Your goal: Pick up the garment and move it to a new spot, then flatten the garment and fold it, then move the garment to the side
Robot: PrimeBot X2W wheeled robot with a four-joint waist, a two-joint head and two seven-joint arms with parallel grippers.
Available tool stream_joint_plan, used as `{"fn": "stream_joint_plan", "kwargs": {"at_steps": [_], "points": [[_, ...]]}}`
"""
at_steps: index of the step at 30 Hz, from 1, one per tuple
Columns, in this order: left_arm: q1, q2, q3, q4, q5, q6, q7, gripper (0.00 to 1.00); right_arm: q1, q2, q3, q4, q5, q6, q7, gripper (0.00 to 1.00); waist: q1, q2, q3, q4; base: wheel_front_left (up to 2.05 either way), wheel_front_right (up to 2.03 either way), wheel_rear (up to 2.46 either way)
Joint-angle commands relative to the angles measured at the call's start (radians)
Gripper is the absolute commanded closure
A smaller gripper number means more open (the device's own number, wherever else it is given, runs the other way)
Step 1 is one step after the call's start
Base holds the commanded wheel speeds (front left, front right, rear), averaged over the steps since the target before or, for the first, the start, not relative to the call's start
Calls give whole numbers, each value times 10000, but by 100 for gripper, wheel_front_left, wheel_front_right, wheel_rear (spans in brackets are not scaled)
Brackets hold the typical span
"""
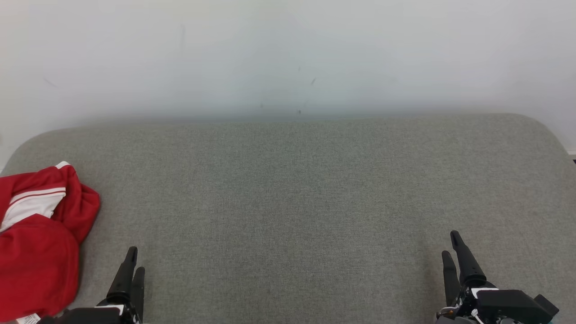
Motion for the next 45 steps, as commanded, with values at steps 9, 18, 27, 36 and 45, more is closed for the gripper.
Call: {"fn": "stream_joint_plan", "kwargs": {"at_steps": [9, 18, 27, 36, 45], "points": [[167, 59, -188, -311, 738, -16, -617, 0, 12, -34, 417, -347, -361, -2, -448, 0, 1, 0, -111, -27, 0, 0, 0], [376, 66, -237, -474, 2067, 27, -1033, 0, 65, -54, 617, -273, -1125, -3, -729, 0, 1, 0, -197, -42, 0, 0, 0], [581, 75, -529, -675, 3846, 268, -1466, 0, 109, -33, 821, -103, -2315, -4, -1003, 0, 1, 0, -279, -50, 0, 0, 0], [793, 82, -855, -953, 5506, 583, -1855, 0, 165, -22, 974, 23, -3288, -6, -1255, 0, 1, 0, -348, -33, 0, 0, 0], [939, 89, -1311, -1178, 7826, 885, -2211, 0, 196, -18, 935, 89, -4762, -7, -1489, 0, 1, 0, -425, -28, 0, 0, 0]]}}
